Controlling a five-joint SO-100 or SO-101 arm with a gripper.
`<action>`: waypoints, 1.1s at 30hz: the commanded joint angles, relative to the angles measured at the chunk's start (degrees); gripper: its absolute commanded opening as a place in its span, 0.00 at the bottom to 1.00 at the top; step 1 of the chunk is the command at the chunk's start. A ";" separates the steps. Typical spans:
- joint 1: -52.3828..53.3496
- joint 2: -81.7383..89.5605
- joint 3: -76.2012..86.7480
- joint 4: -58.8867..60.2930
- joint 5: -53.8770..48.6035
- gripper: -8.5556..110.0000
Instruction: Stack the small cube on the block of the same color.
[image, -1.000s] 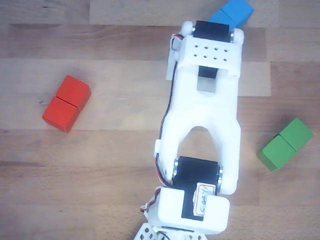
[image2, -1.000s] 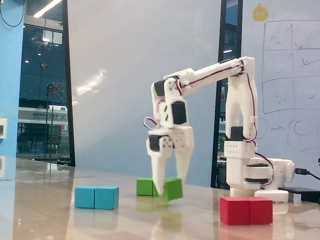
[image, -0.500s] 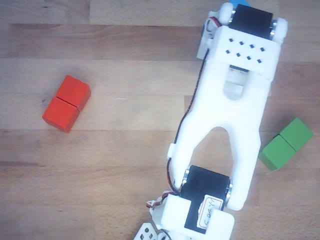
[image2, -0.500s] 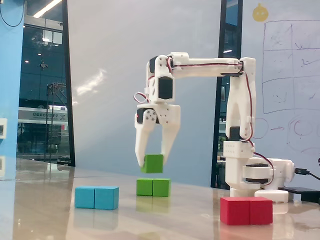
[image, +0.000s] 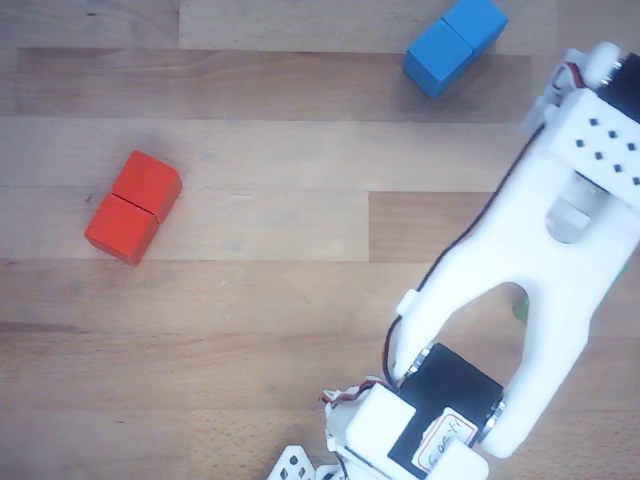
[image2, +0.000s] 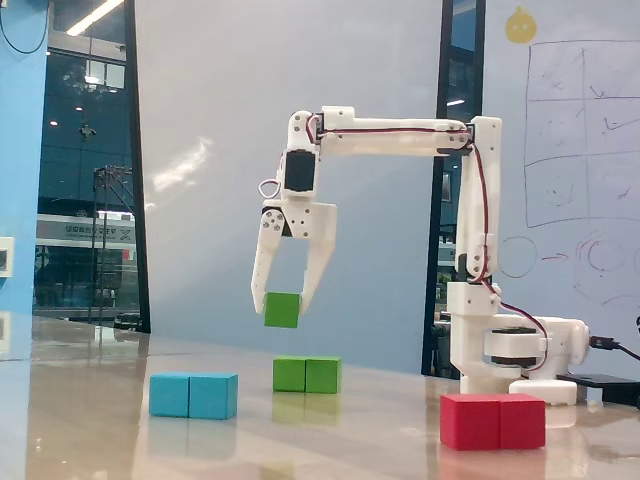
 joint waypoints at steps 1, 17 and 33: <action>4.92 5.27 -5.27 -0.18 -0.62 0.13; 10.28 1.58 0.88 -0.26 -4.39 0.13; 10.99 1.41 9.93 -5.45 -4.57 0.13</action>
